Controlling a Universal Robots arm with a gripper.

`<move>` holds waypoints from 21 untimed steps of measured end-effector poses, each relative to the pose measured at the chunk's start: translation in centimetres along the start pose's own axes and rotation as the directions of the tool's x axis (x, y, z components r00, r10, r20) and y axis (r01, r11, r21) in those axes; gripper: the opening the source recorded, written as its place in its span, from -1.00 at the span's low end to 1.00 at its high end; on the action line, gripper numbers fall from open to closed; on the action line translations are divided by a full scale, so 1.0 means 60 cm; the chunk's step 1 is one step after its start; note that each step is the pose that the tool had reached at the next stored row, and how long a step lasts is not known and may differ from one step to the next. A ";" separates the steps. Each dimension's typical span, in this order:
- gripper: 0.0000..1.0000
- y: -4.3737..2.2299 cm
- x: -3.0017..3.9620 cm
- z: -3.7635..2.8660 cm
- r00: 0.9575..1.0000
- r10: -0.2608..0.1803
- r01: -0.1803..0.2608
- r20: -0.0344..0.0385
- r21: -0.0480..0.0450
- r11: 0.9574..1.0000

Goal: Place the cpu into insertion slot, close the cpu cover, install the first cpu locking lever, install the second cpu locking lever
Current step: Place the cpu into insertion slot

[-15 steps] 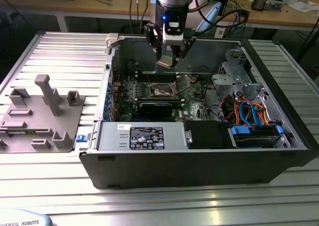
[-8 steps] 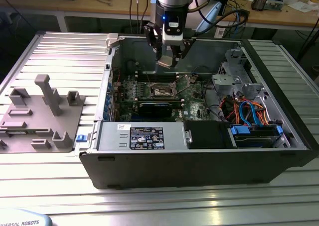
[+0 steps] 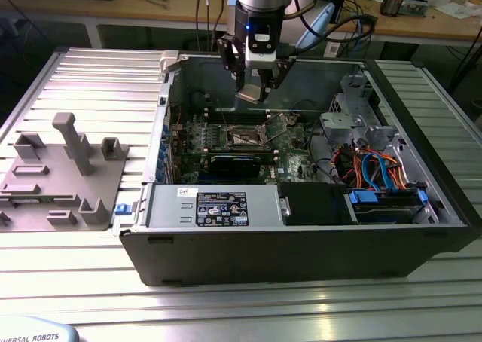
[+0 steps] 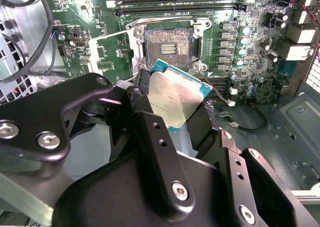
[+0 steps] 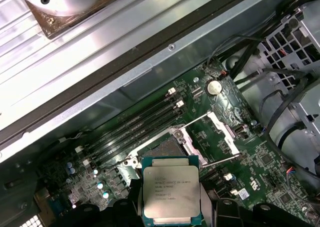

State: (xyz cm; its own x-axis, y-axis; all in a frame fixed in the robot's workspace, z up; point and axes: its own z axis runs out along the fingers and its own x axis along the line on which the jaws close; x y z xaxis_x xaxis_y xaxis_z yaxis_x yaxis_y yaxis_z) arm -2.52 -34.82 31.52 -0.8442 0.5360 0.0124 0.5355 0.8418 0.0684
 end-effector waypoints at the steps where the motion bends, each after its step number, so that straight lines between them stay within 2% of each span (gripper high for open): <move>1: 0.08 0.000 0.000 0.000 1.000 0.001 -0.001 0.000 0.000 1.000; 21: 0.08 0.000 0.000 0.001 1.000 0.013 -0.013 0.001 0.000 1.000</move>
State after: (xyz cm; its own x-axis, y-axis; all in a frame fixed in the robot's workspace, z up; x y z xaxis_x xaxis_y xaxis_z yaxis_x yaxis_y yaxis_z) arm -2.52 -34.82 31.43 -0.8373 0.5466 0.0125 0.5460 0.8350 0.0684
